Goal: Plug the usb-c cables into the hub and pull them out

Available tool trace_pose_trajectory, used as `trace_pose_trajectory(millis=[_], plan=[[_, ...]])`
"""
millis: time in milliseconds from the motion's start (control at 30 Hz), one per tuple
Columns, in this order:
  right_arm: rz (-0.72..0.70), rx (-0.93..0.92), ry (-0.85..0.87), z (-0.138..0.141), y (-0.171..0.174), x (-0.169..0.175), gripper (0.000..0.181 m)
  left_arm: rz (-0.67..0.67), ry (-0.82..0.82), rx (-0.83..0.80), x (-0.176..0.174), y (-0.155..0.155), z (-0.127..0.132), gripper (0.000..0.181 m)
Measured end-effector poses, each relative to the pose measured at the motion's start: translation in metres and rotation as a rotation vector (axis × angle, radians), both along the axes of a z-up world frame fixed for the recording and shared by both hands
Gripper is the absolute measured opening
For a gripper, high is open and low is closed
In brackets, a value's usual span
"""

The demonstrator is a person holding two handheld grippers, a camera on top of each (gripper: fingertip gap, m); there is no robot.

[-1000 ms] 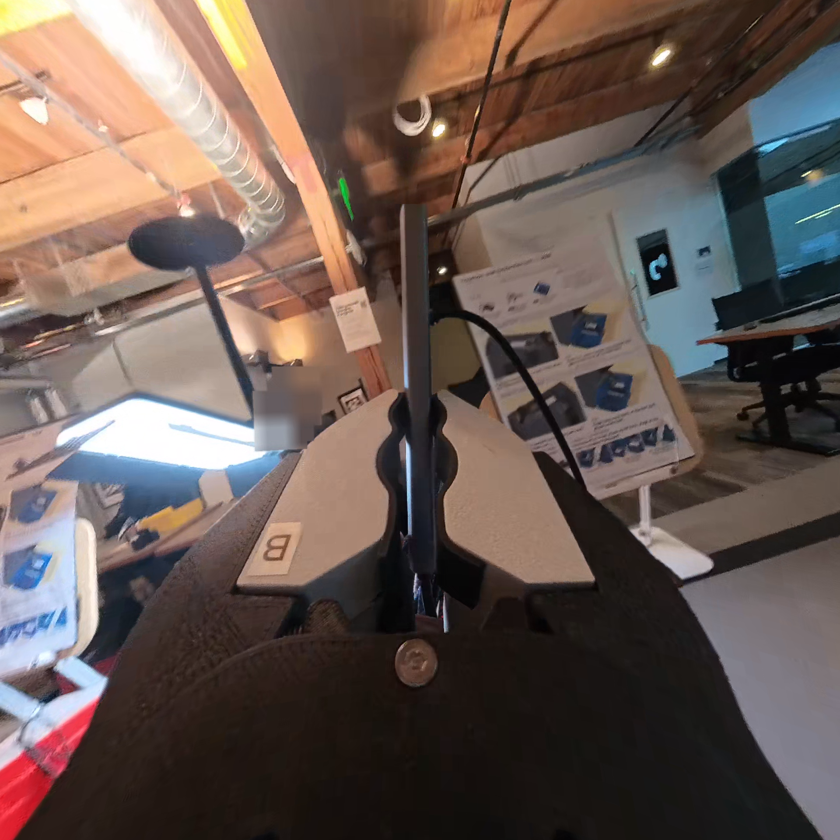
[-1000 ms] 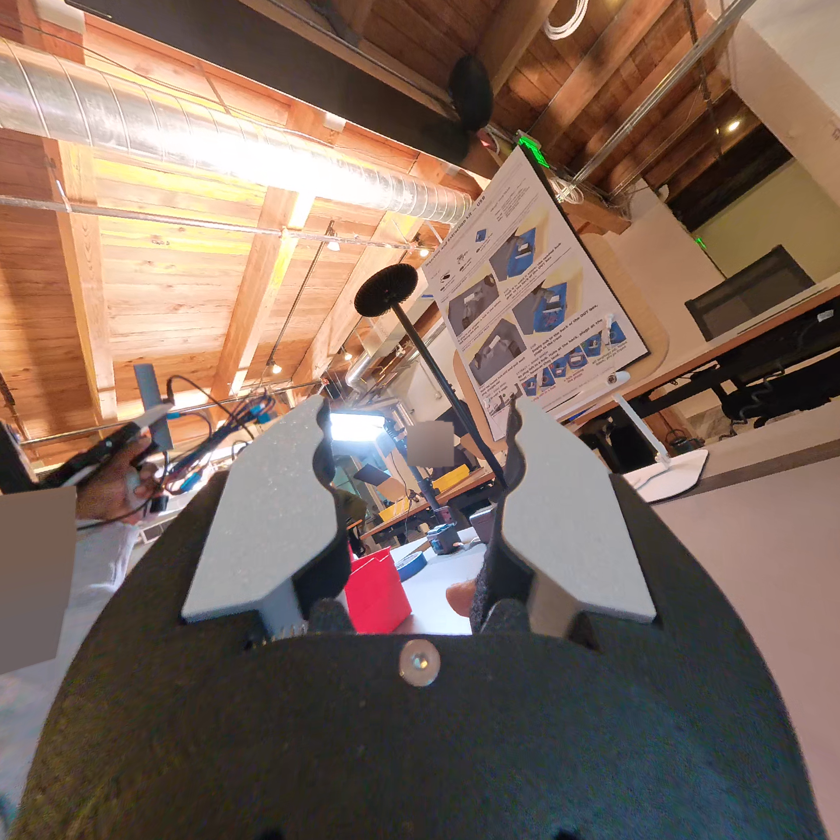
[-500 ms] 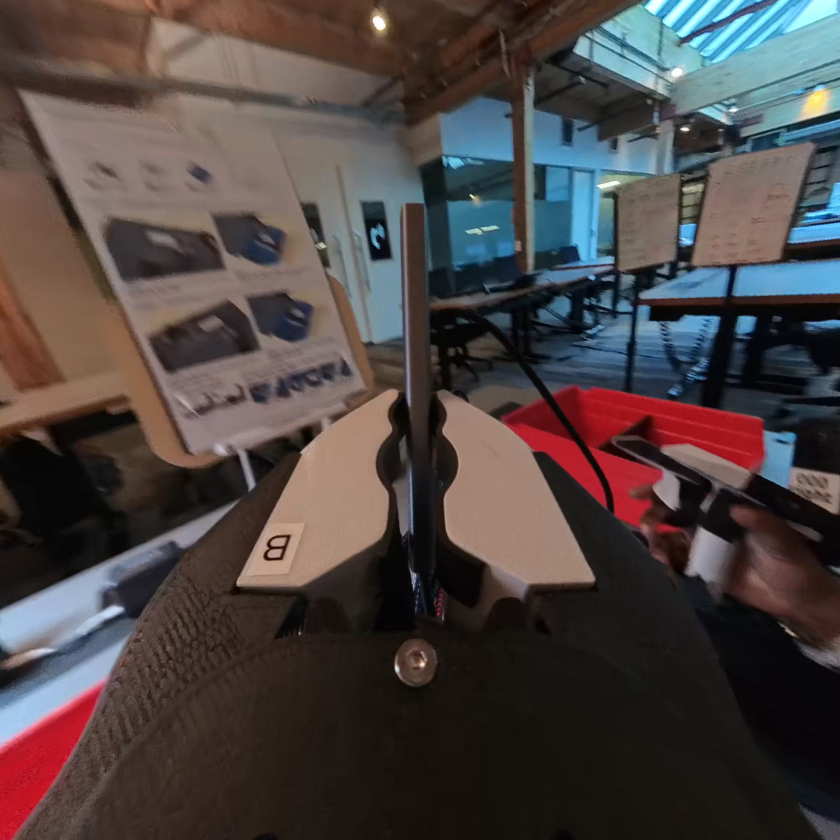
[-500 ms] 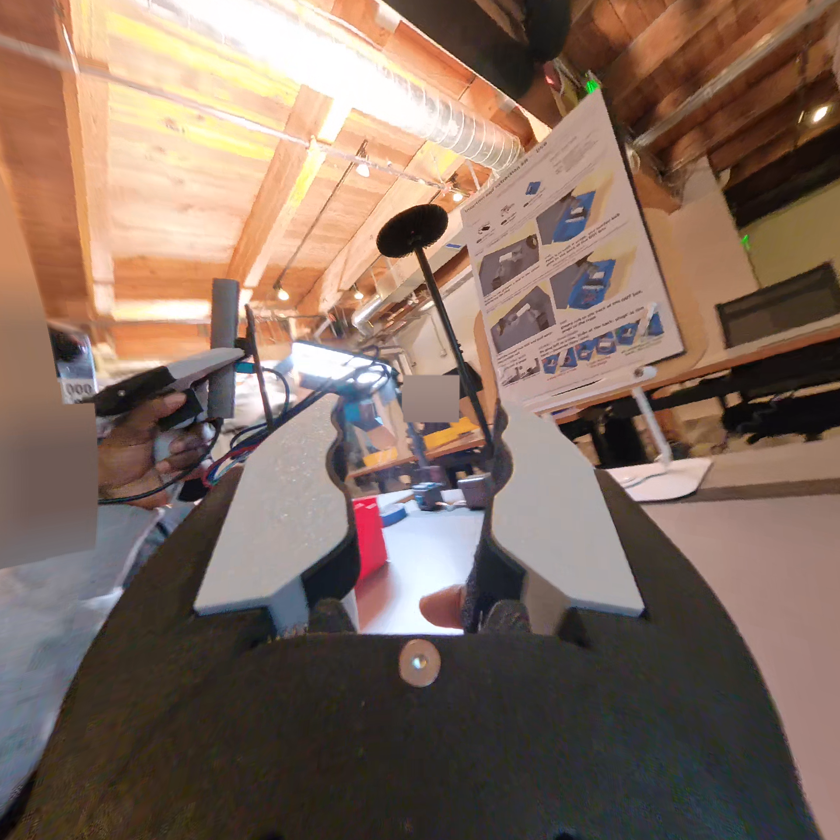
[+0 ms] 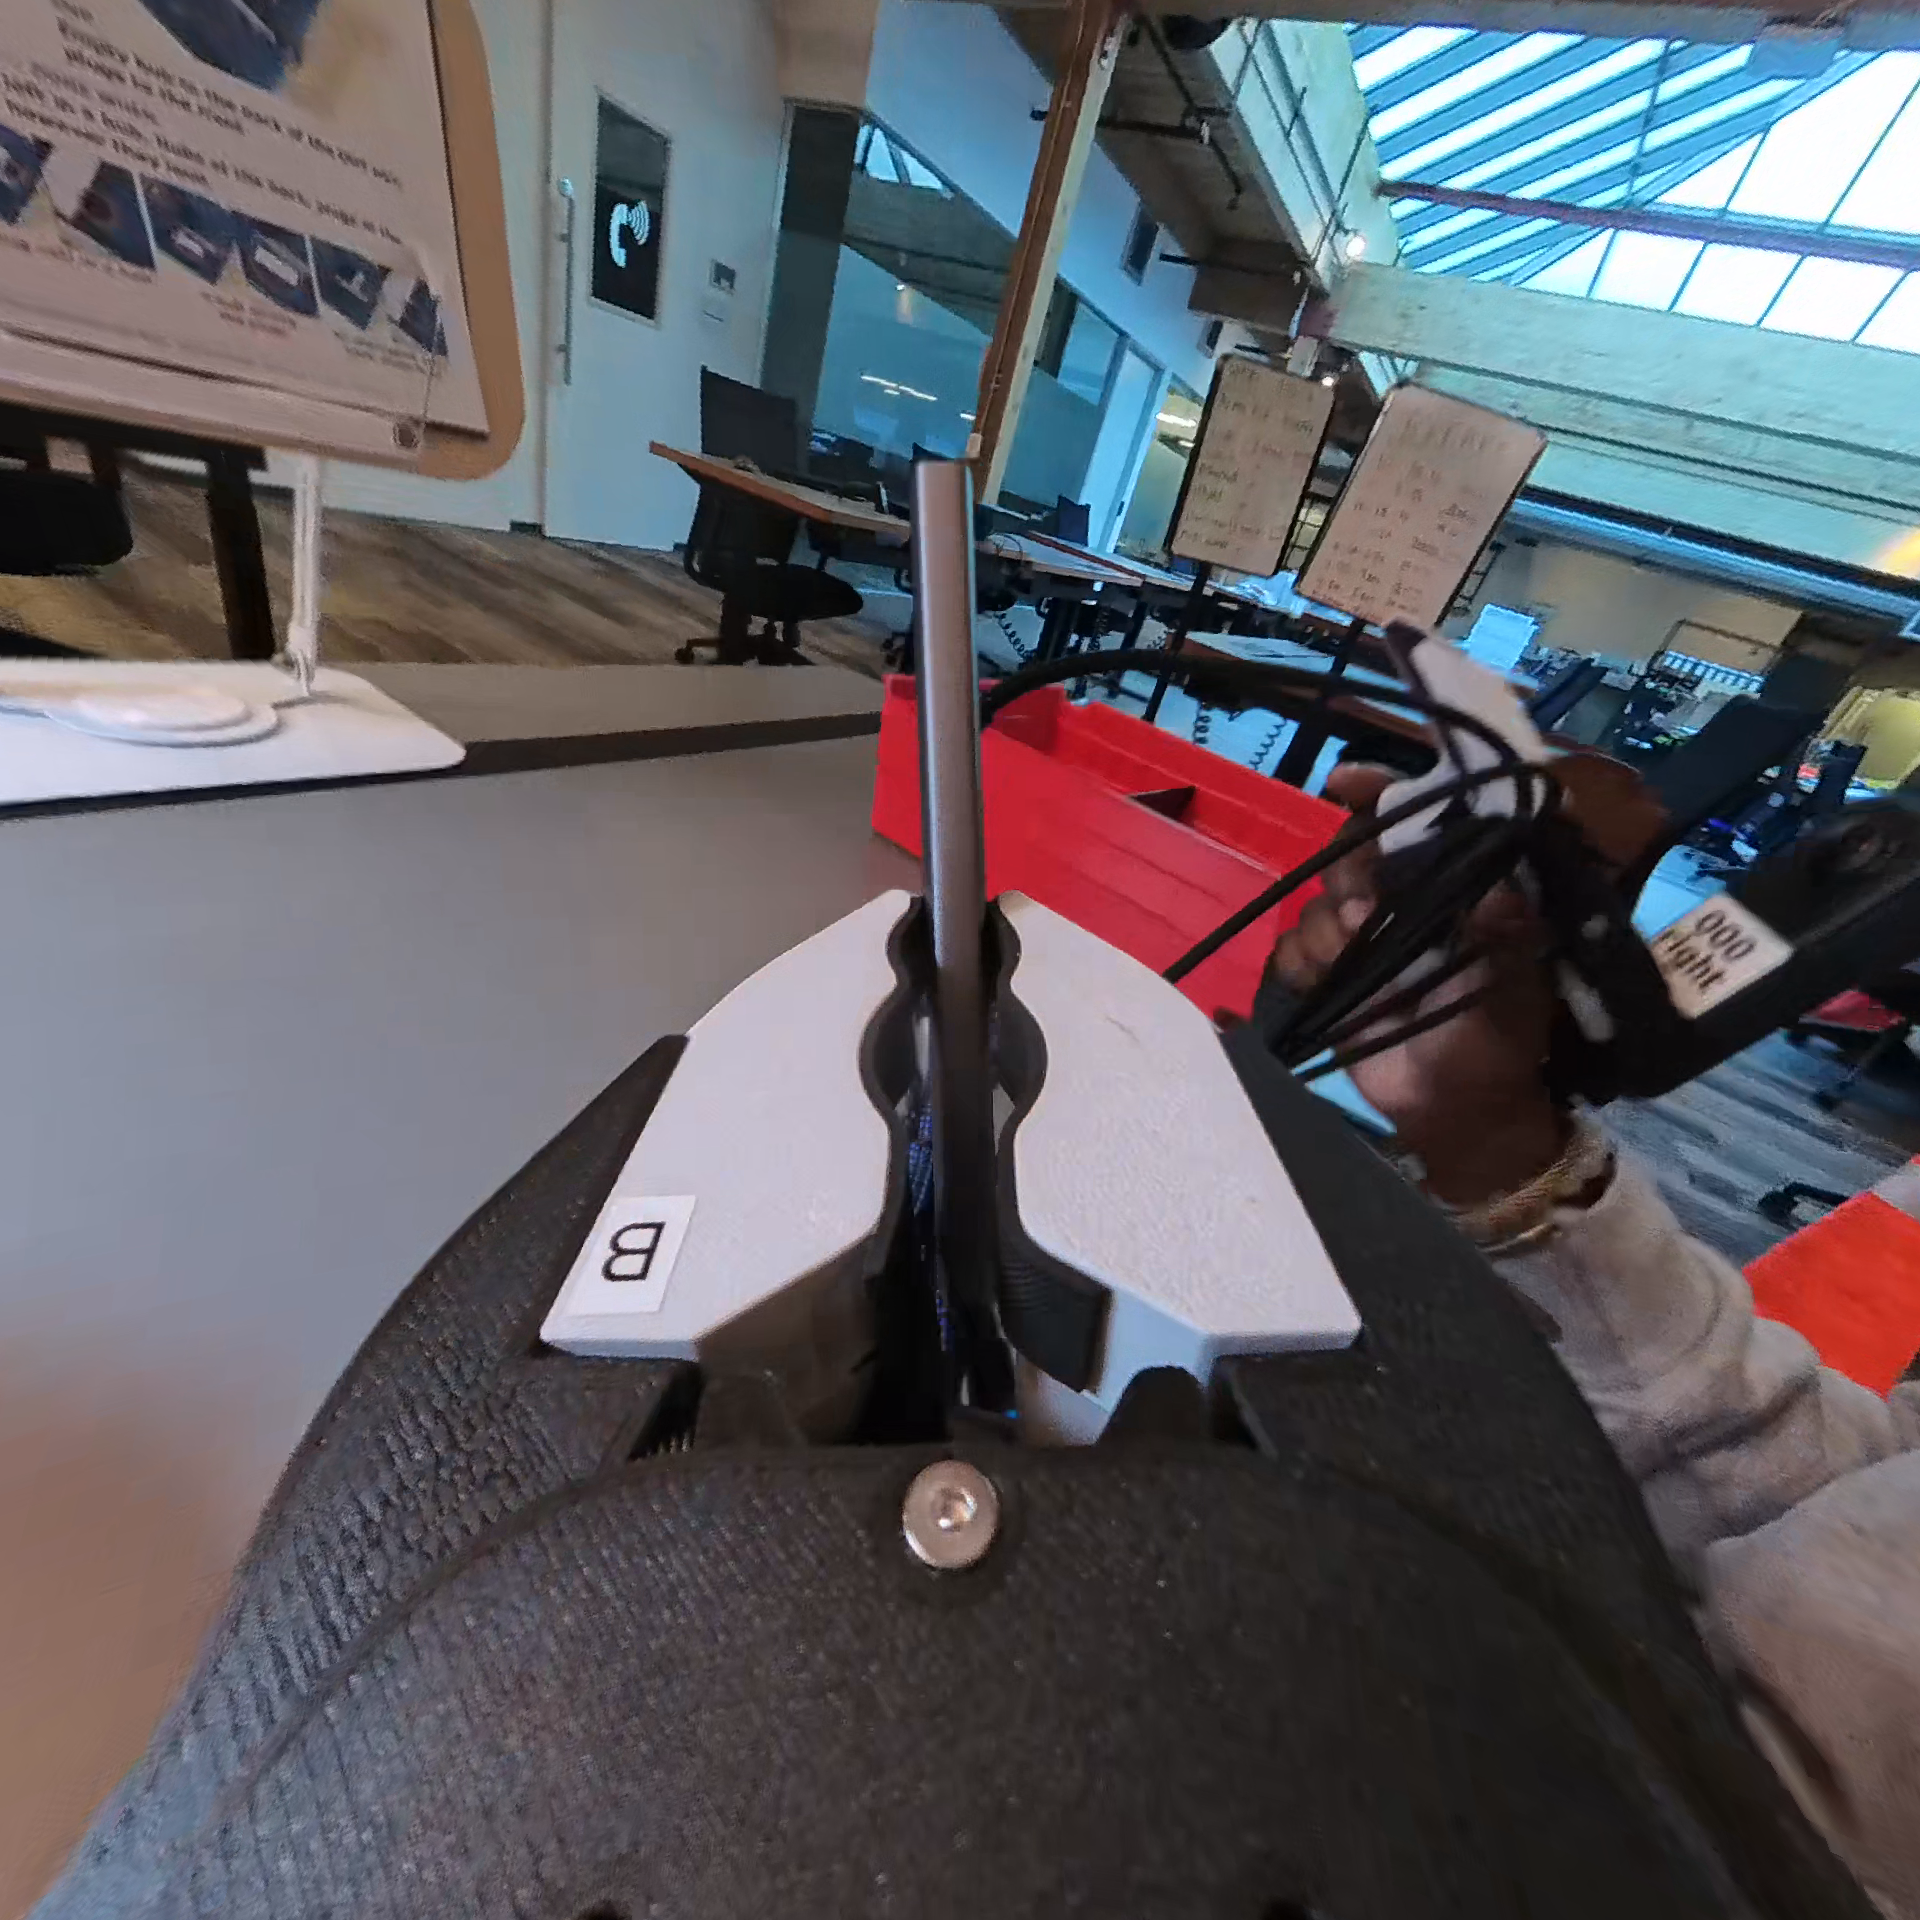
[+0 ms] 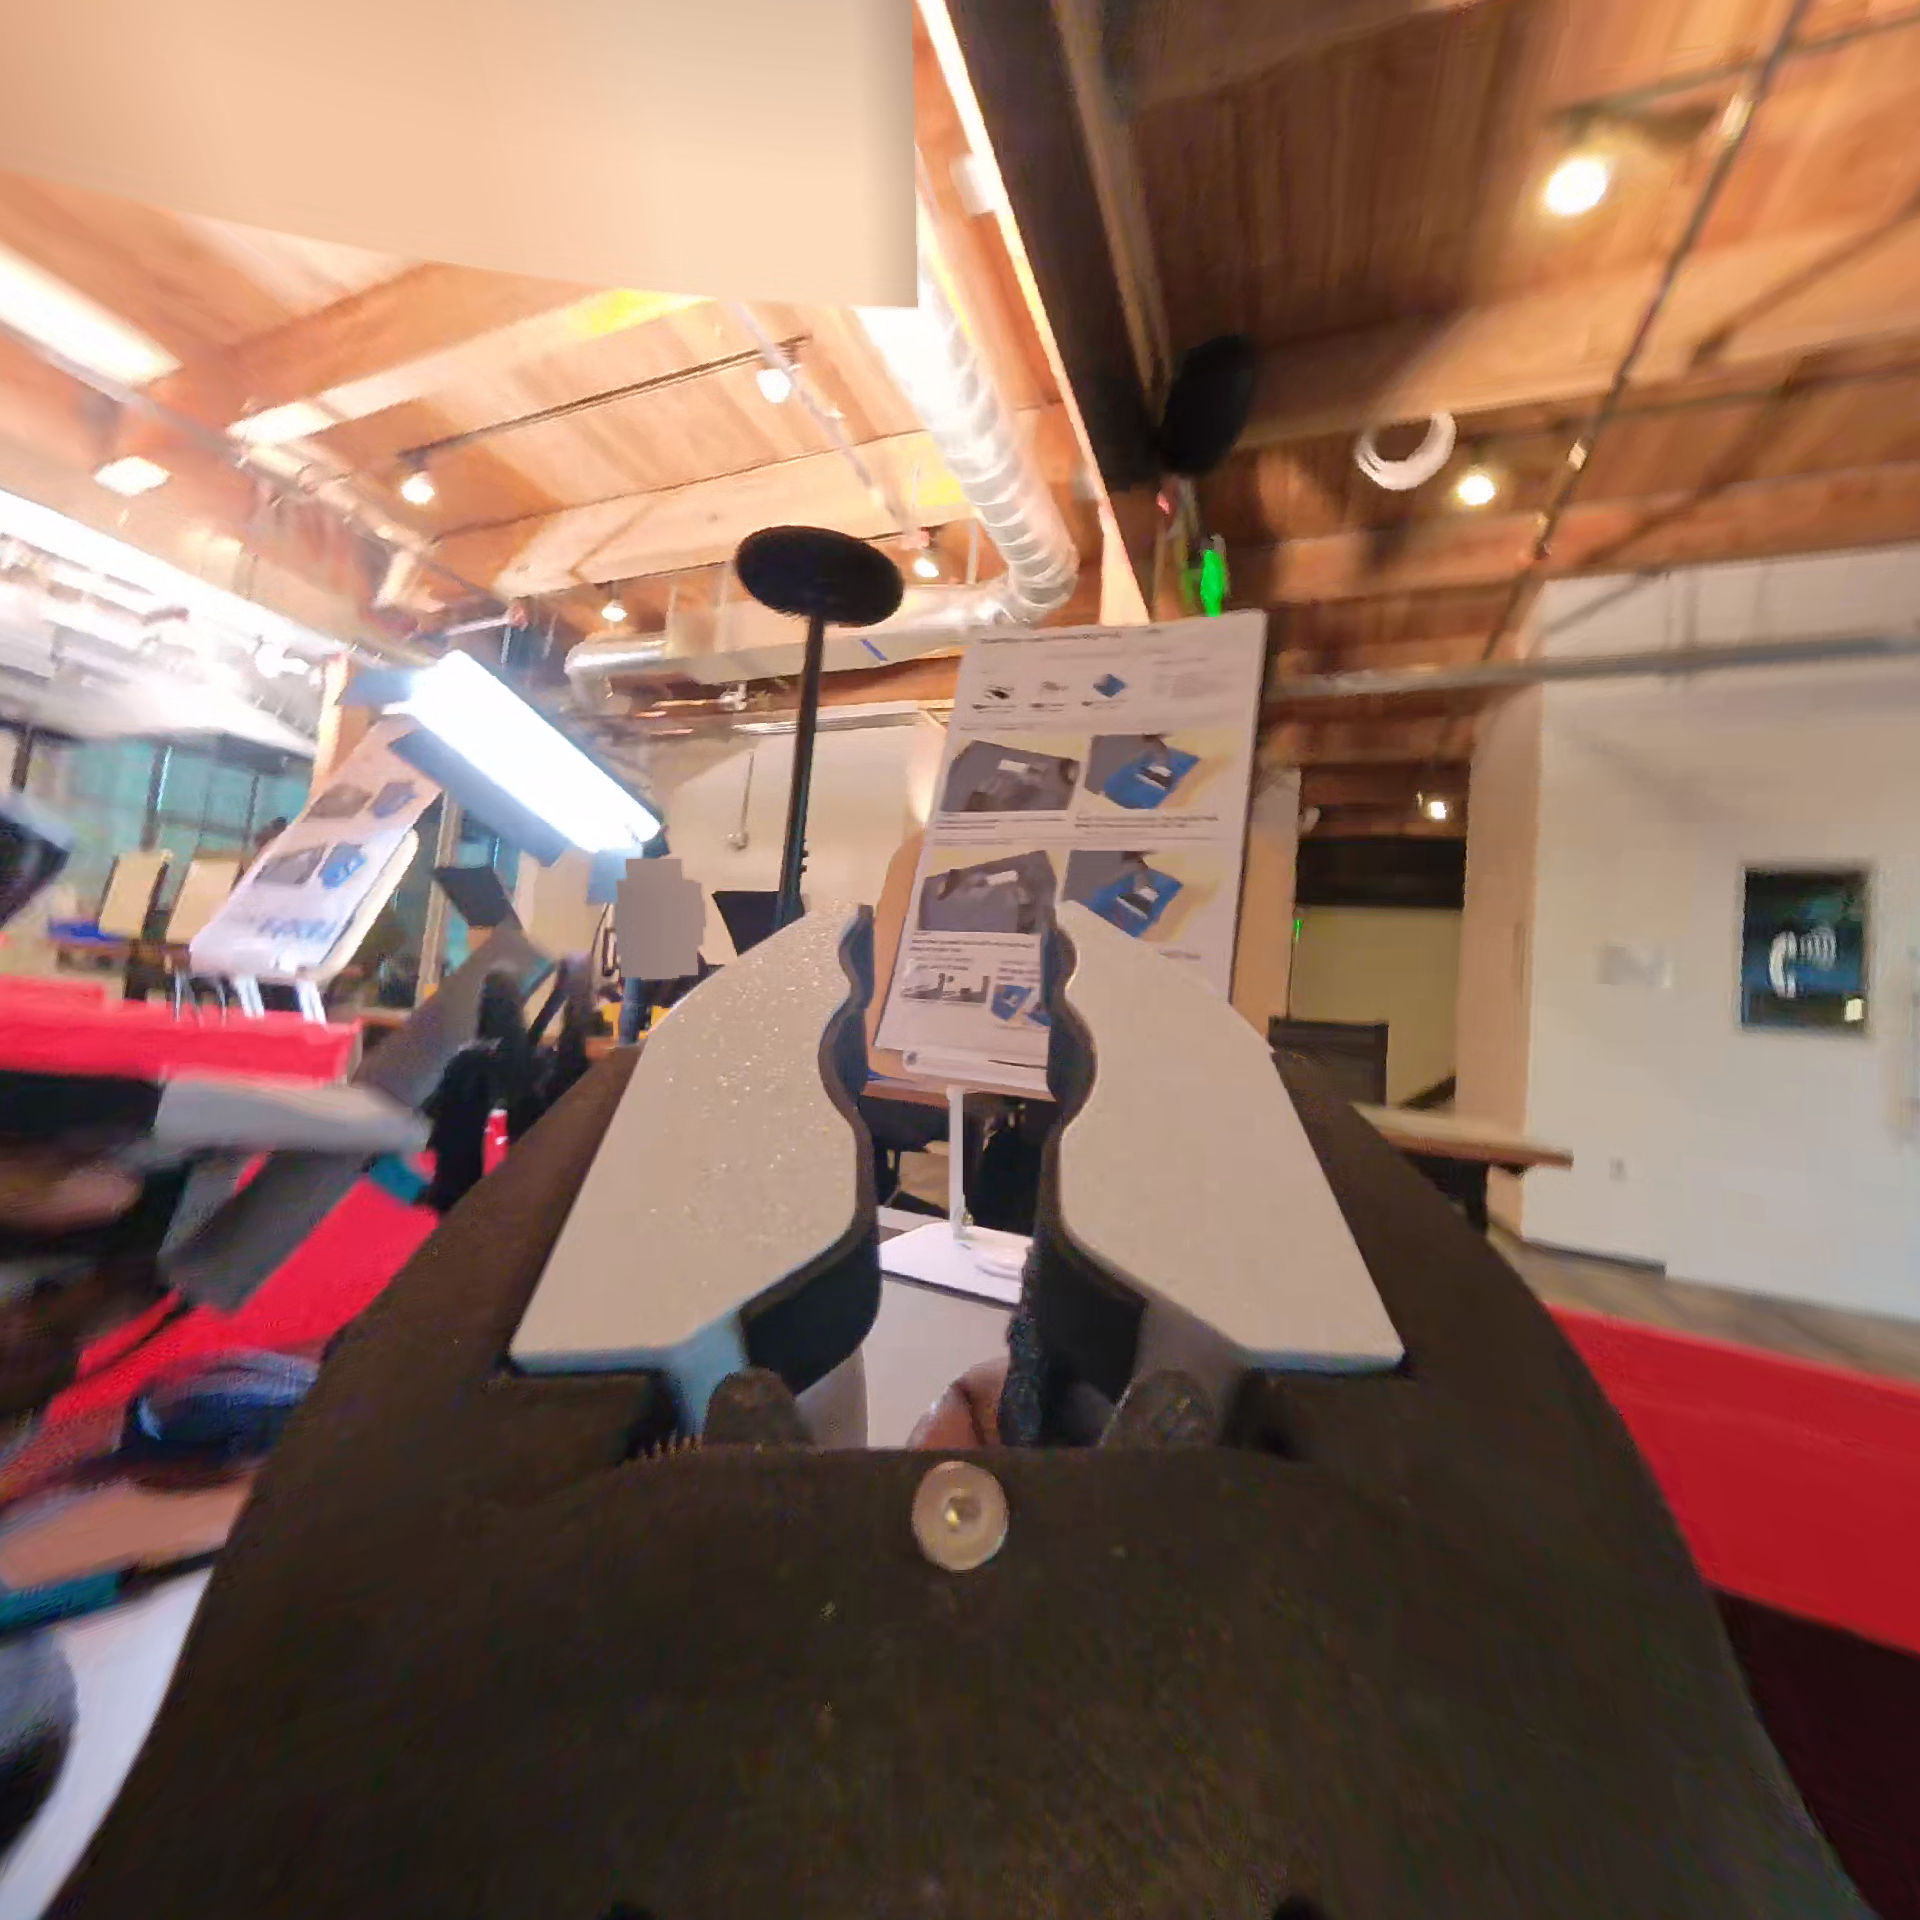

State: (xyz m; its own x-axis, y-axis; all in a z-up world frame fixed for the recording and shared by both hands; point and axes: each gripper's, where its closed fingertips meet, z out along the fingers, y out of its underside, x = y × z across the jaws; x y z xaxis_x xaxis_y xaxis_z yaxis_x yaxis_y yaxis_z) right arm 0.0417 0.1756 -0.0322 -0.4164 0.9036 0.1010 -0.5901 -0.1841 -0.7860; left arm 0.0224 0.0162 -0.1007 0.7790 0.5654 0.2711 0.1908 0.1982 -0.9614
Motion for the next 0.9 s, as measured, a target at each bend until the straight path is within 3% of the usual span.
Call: trace_pose_trajectory(millis=[67, 133, 200, 267, 333, 400, 533, 700, 900], plan=[[0.041, -0.080, -0.058, 0.005, 0.015, -0.001, 0.030, 0.024, 0.000, 0.003, 0.000, -0.002, -0.013, 0.010], [0.119, -0.074, -0.002, 0.023, 0.013, 0.020, 0.022, 0.045, -0.004, 0.042, -0.001, -0.005, -0.022, 0.010], [0.206, -0.044, 0.088, 0.047, -0.010, 0.051, 0.016, 0.067, -0.026, 0.093, -0.003, -0.011, -0.028, 0.010], [0.387, 0.053, 0.102, 0.053, -0.059, 0.080, 0.015, 0.054, -0.036, 0.139, -0.003, -0.015, -0.024, 0.010], [0.593, 0.131, -0.070, 0.031, -0.112, 0.081, 0.015, 0.043, -0.047, 0.163, -0.002, -0.016, -0.024, 0.009], [0.704, 0.167, -0.352, -0.011, -0.148, 0.054, 0.024, -0.007, -0.039, 0.185, 0.005, -0.014, -0.022, 0.010], [0.809, 0.027, -0.647, -0.058, -0.153, 0.014, 0.027, -0.185, 0.001, 0.278, 0.030, -0.009, -0.011, 0.010], [0.987, -0.031, -0.679, -0.058, -0.154, 0.021, 0.023, -0.414, -0.059, 0.258, 0.055, 0.011, -0.016, 0.010], [1.027, 0.023, -0.744, -0.074, -0.159, 0.024, 0.016, -0.423, -0.032, 0.252, 0.058, 0.012, -0.015, 0.010]])
